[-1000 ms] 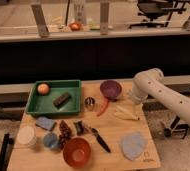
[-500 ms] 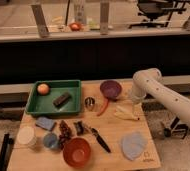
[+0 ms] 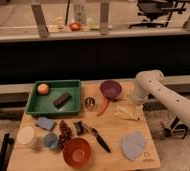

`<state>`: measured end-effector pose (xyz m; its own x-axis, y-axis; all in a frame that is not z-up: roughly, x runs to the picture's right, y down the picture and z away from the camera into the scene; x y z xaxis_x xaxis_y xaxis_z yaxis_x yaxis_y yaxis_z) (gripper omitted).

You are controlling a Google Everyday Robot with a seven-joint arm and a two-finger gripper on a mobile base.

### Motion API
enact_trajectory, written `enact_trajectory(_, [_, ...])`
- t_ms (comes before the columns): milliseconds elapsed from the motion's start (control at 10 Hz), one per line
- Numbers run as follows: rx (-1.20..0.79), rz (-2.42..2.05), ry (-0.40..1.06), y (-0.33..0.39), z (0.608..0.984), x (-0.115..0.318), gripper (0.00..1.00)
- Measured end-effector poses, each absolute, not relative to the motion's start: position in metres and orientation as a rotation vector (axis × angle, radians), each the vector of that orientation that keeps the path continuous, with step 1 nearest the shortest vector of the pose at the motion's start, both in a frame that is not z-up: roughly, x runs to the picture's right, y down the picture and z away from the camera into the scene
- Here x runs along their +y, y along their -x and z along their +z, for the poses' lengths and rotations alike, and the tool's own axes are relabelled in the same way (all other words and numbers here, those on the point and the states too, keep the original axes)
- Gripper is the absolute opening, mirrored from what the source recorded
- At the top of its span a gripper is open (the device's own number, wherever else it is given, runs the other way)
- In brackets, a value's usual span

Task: Place banana in metal cup

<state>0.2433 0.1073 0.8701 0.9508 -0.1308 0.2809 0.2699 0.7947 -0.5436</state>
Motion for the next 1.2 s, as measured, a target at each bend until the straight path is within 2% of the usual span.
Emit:
enact_trajectory(600, [-0.223, -0.064, 0.747, -0.251, 0.885, 0.161, 0.80])
enact_trajectory(700, [-0.225, -0.050, 0.771, -0.250, 0.890, 0.172, 0.76])
enact_trajectory(800, [-0.226, -0.049, 0.773, -0.248, 0.890, 0.175, 0.70])
enact_trajectory(1000, [-0.238, -0.063, 0.762, -0.231, 0.886, 0.172, 0.48])
enact_trajectory(1200, [-0.242, -0.066, 0.749, -0.231, 0.881, 0.166, 0.29])
